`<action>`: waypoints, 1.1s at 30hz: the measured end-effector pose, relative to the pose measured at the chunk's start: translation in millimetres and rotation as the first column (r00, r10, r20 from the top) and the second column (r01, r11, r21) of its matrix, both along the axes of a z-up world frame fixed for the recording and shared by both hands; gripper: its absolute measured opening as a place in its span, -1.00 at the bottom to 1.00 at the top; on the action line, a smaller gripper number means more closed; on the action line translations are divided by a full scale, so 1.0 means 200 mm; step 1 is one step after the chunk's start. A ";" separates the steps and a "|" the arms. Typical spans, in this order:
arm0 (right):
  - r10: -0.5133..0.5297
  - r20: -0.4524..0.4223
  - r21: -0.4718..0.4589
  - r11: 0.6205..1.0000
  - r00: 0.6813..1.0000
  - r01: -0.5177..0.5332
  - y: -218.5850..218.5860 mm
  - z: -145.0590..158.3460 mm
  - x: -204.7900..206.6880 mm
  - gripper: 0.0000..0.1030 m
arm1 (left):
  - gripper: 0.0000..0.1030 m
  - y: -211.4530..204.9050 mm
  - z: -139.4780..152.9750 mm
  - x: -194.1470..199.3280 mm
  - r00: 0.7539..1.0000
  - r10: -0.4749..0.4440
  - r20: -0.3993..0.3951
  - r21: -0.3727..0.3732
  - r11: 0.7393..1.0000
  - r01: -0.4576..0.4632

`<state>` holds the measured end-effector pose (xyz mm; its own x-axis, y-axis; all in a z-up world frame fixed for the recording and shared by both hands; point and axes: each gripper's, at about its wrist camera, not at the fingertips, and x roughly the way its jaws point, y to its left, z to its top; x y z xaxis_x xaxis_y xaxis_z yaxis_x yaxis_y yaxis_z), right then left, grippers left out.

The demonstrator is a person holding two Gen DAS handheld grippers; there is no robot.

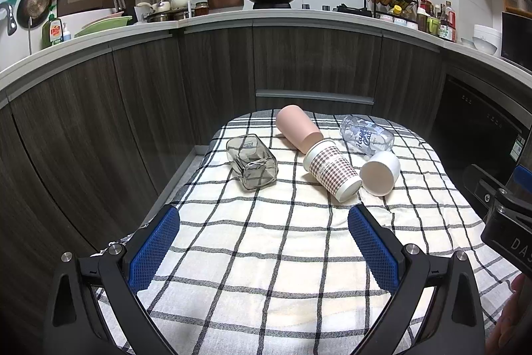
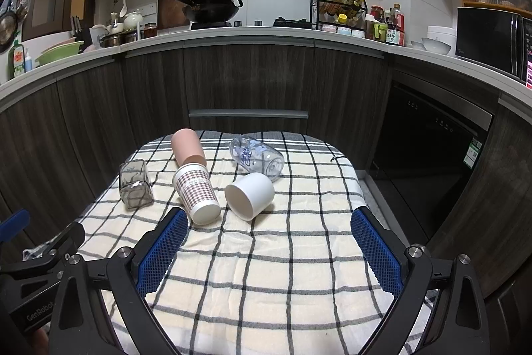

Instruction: Flip cup upside down

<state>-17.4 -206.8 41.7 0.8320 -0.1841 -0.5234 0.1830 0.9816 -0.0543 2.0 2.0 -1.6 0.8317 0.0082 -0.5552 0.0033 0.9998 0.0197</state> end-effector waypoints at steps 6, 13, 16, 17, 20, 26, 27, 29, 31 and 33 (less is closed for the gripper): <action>0.000 0.000 0.001 1.000 1.000 0.000 0.00 0.00 0.00 0.92 | 1.00 0.00 0.00 0.00 1.000 -0.001 -0.001 -0.002 1.000 0.001; 0.000 0.000 0.001 1.000 1.000 0.000 0.00 0.00 0.00 0.92 | 1.00 0.00 0.00 -0.01 1.000 0.001 -0.001 -0.001 1.000 -0.001; 0.000 0.000 0.000 1.000 1.000 0.000 0.00 0.00 0.00 0.92 | 1.00 0.00 0.00 0.00 1.000 -0.001 -0.003 -0.001 1.000 0.001; 0.000 0.002 0.000 1.000 1.000 0.000 0.00 0.00 0.00 0.92 | 1.00 0.00 0.00 0.00 1.000 0.000 -0.003 -0.002 1.000 0.000; 0.000 0.000 0.002 1.000 1.000 0.000 -0.01 0.00 0.00 0.92 | 1.00 0.00 0.00 0.00 1.000 -0.001 -0.003 -0.002 1.000 0.001; 0.002 0.000 0.000 1.000 1.000 -0.002 0.00 0.00 0.01 0.92 | 1.00 0.00 0.00 0.00 1.000 0.000 -0.004 0.000 1.000 0.000; 0.001 0.001 0.001 1.000 1.000 -0.001 0.00 0.00 0.00 0.92 | 1.00 0.00 0.00 -0.01 1.000 -0.001 -0.004 0.000 1.000 0.001; -0.001 0.003 0.002 1.000 1.000 0.001 -0.01 -0.01 0.00 0.92 | 1.00 0.00 0.00 0.00 1.000 0.001 -0.003 0.000 1.000 -0.001; 0.000 0.001 0.003 1.000 1.000 0.000 -0.01 -0.01 0.01 0.92 | 1.00 0.00 0.00 0.00 1.000 0.000 -0.004 -0.001 1.000 0.000; 0.000 0.001 0.003 1.000 1.000 0.000 -0.01 -0.01 0.00 0.92 | 1.00 0.00 0.00 0.00 1.000 0.000 -0.004 -0.001 1.000 0.000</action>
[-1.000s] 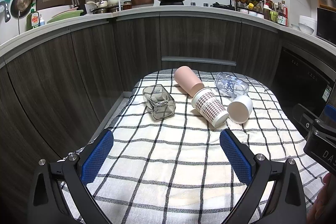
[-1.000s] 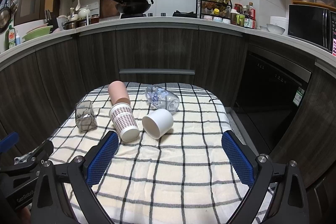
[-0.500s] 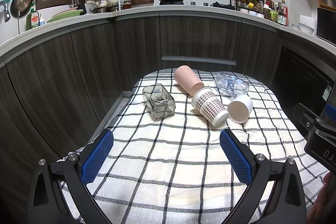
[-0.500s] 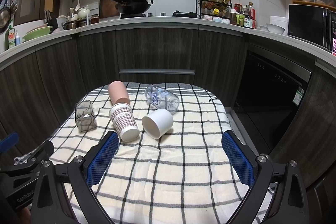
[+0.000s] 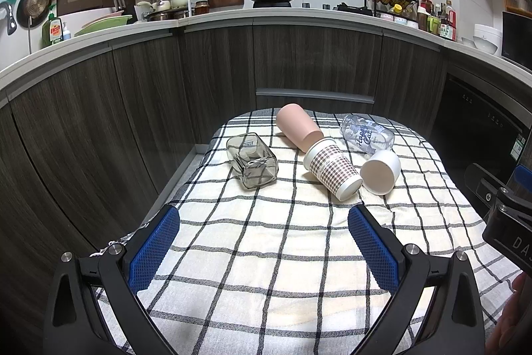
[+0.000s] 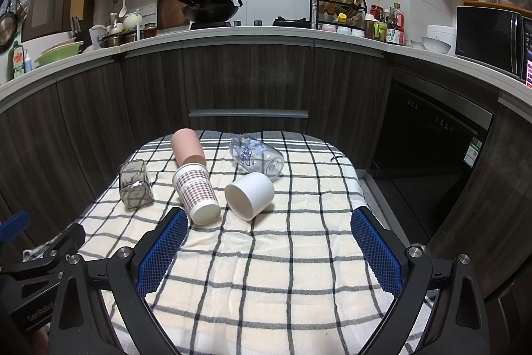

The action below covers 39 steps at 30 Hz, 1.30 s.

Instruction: Flip cup upside down

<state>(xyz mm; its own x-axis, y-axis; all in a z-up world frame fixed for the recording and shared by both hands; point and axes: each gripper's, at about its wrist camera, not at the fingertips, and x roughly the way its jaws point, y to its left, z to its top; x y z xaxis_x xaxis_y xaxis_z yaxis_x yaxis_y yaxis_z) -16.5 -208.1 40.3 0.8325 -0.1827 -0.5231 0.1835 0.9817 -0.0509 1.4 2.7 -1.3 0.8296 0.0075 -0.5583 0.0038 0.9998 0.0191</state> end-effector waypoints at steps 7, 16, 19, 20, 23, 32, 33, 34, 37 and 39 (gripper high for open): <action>0.000 0.000 0.000 1.000 1.000 0.000 0.00 0.00 0.00 0.92 | 1.00 0.01 -0.01 0.00 1.000 0.000 -0.002 -0.001 1.000 0.000; 0.003 -0.004 0.002 1.000 1.000 -0.003 0.00 -0.01 0.01 0.92 | 1.00 0.02 -0.03 0.01 1.000 0.008 -0.007 0.005 1.000 -0.008; 0.002 -0.004 0.005 1.000 1.000 -0.002 0.00 -0.01 0.01 0.92 | 1.00 0.01 -0.03 0.02 1.000 0.009 -0.009 0.006 1.000 -0.009; 0.002 -0.003 0.004 1.000 1.000 -0.002 0.00 -0.01 0.01 0.92 | 1.00 0.00 -0.02 0.02 1.000 0.009 -0.009 0.007 1.000 -0.009; 0.002 -0.005 0.003 1.000 1.000 -0.002 0.00 -0.01 0.01 0.92 | 1.00 0.01 -0.02 0.02 1.000 0.009 -0.010 0.007 1.000 -0.009; 0.013 -0.023 0.004 1.000 1.000 -0.013 0.01 -0.03 0.06 0.92 | 1.00 0.00 -0.01 0.05 1.000 0.019 -0.023 0.012 1.000 -0.018; 0.014 -0.024 0.004 1.000 1.000 -0.014 0.01 -0.03 0.07 0.92 | 1.00 0.00 0.00 0.06 0.999 0.024 -0.021 0.012 1.000 -0.023; 0.017 -0.024 0.006 1.000 1.000 -0.017 0.01 -0.02 0.08 0.92 | 1.00 0.00 0.01 0.07 0.999 0.028 -0.018 0.013 1.000 -0.028; 0.027 -0.030 0.012 1.000 0.999 -0.026 0.00 0.00 0.12 0.92 | 1.00 0.00 0.03 0.10 0.999 0.041 -0.009 0.013 0.999 -0.041; 0.038 -0.038 0.016 0.999 0.999 -0.037 0.00 0.01 0.16 0.92 | 1.00 0.00 0.05 0.13 0.999 0.053 -0.003 0.014 0.999 -0.053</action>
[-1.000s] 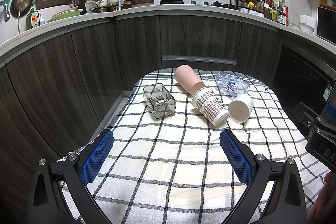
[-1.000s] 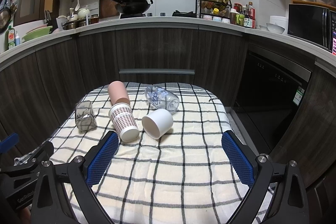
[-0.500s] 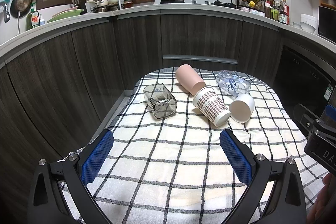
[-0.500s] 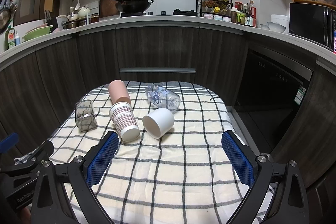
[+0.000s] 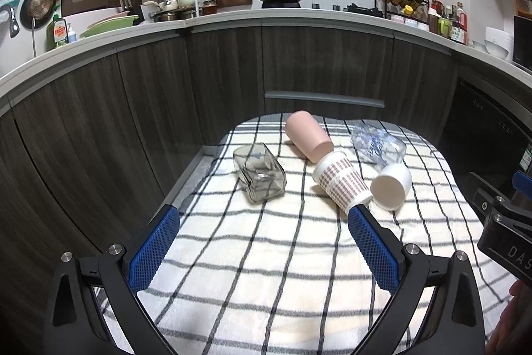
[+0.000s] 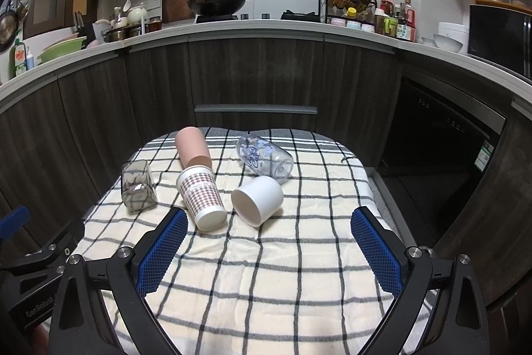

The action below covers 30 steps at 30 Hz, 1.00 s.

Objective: Flip cup upside down
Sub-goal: 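Reach the right tool to the houndstooth paper cup and close around it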

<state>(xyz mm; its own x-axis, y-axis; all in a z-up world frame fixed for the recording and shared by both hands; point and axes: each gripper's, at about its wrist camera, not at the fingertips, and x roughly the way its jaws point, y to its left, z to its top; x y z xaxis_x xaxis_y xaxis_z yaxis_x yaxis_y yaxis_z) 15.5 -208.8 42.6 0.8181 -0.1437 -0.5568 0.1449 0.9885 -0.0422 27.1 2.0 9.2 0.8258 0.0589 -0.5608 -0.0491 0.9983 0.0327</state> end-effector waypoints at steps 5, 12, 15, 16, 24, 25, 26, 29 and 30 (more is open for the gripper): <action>0.055 -0.020 -0.008 0.998 0.998 -0.055 0.01 0.06 0.16 0.92 | 1.00 0.01 0.05 0.10 0.999 0.048 0.006 -0.003 0.999 -0.048; 0.149 -0.069 -0.019 0.988 0.986 -0.150 0.08 0.11 0.45 0.92 | 1.00 0.05 0.10 0.27 0.993 0.121 0.011 -0.026 0.992 -0.121; 0.176 -0.100 -0.007 0.984 0.979 -0.177 0.10 0.11 0.57 0.92 | 1.00 0.07 0.10 0.35 0.989 0.151 0.005 -0.027 0.988 -0.150; 0.184 -0.112 -0.003 0.983 0.977 -0.185 0.11 0.11 0.61 0.92 | 1.00 0.09 0.10 0.38 0.987 0.161 0.003 -0.030 0.987 -0.161; 0.256 -0.261 0.034 0.966 0.931 -0.256 0.21 -0.04 0.94 0.92 | 1.00 0.16 0.05 0.53 0.975 0.222 -0.009 -0.020 0.975 -0.222; 0.263 -0.288 0.037 0.964 0.921 -0.264 0.23 -0.07 0.97 0.92 | 1.00 0.16 0.04 0.55 0.973 0.230 -0.017 -0.021 0.973 -0.230; 0.269 -0.312 0.038 0.962 0.911 -0.271 0.24 -0.11 1.01 0.92 | 1.00 0.17 0.01 0.57 0.970 0.241 -0.030 -0.020 0.970 -0.241; 0.281 -0.384 0.042 0.957 0.879 -0.288 0.29 -0.21 1.09 0.92 | 1.00 0.19 -0.05 0.61 0.965 0.258 -0.058 -0.016 0.966 -0.259; 0.285 -0.404 0.043 0.955 0.869 -0.293 0.30 -0.25 1.11 0.92 | 1.00 0.20 -0.07 0.62 0.963 0.261 -0.065 -0.012 0.965 -0.262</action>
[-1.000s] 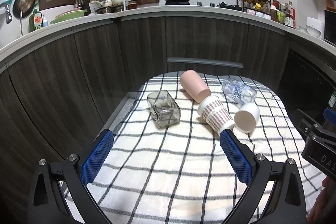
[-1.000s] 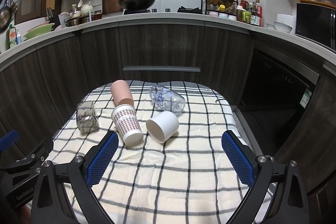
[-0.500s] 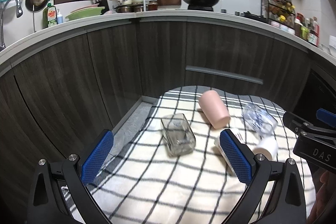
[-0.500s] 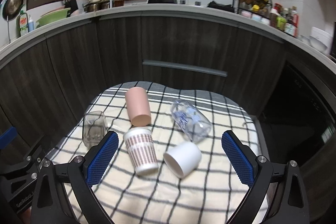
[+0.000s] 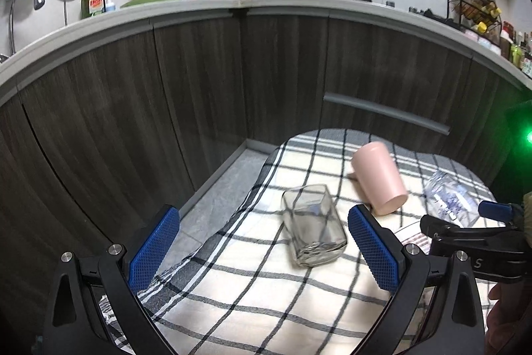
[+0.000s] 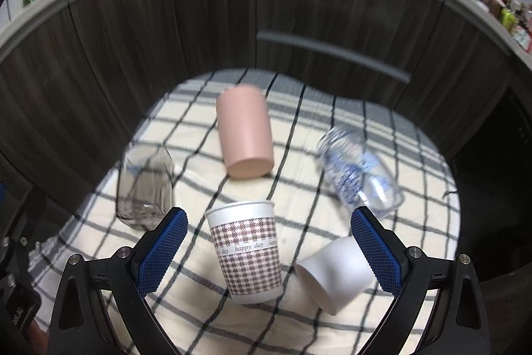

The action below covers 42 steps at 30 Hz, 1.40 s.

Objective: Flip cup upside down
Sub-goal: 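Reach the right tool to the houndstooth paper cup and close around it, then lift the houndstooth cup with the right tool and stand it upright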

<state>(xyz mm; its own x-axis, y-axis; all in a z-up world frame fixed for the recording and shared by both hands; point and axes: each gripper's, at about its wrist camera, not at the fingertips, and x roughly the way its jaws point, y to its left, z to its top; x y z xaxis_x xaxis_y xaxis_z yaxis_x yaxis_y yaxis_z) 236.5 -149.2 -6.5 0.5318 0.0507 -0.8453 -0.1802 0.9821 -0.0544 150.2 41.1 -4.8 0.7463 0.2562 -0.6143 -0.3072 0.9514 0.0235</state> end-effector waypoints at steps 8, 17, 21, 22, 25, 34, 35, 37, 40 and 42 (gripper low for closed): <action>0.034 -0.157 -0.042 0.998 0.987 -0.041 0.08 -0.25 0.10 0.91 | 1.00 0.03 -0.11 0.05 0.999 0.014 -0.046 -0.015 1.000 -0.015; 0.008 -0.235 -0.001 1.000 0.972 -0.008 0.07 -0.37 0.13 0.31 | 1.00 0.09 -0.14 0.05 0.997 0.040 -0.065 -0.026 0.999 -0.042; -0.001 -0.243 0.039 0.999 0.970 0.011 0.06 -0.39 0.12 0.28 | 1.00 0.11 -0.12 0.03 0.997 0.049 -0.055 -0.027 0.998 -0.050; -0.004 -0.243 0.048 0.999 0.970 0.016 0.06 -0.39 0.11 0.28 | 1.00 0.11 -0.11 0.02 0.998 0.047 -0.052 -0.028 0.998 -0.049; -0.019 -0.241 0.071 0.997 0.970 0.038 0.07 -0.35 0.05 0.28 | 1.00 0.12 -0.08 -0.01 0.998 0.036 -0.051 -0.022 0.999 -0.037; -0.105 -0.290 0.210 0.963 0.951 0.170 0.05 -0.23 -0.19 0.28 | 1.00 0.18 -0.02 -0.24 0.999 -0.024 -0.032 -0.003 1.000 0.024; -0.115 -0.301 0.227 0.956 0.947 0.188 0.04 -0.23 -0.22 0.28 | 1.00 0.19 -0.02 -0.26 0.999 -0.028 -0.029 -0.007 1.000 0.028; -0.137 -0.321 0.255 0.941 0.937 0.225 0.03 -0.24 -0.28 0.28 | 1.00 0.22 -0.01 -0.31 0.999 -0.035 -0.022 -0.013 0.999 0.034; -0.189 -0.367 0.309 0.899 0.911 0.311 0.01 -0.26 -0.39 0.28 | 1.00 0.24 0.00 -0.36 0.999 -0.044 -0.012 -0.017 0.999 0.044; -0.217 -0.390 0.338 0.870 0.895 0.358 -0.01 -0.28 -0.45 0.28 | 1.00 0.26 0.00 -0.39 0.999 -0.050 -0.013 -0.016 0.999 0.050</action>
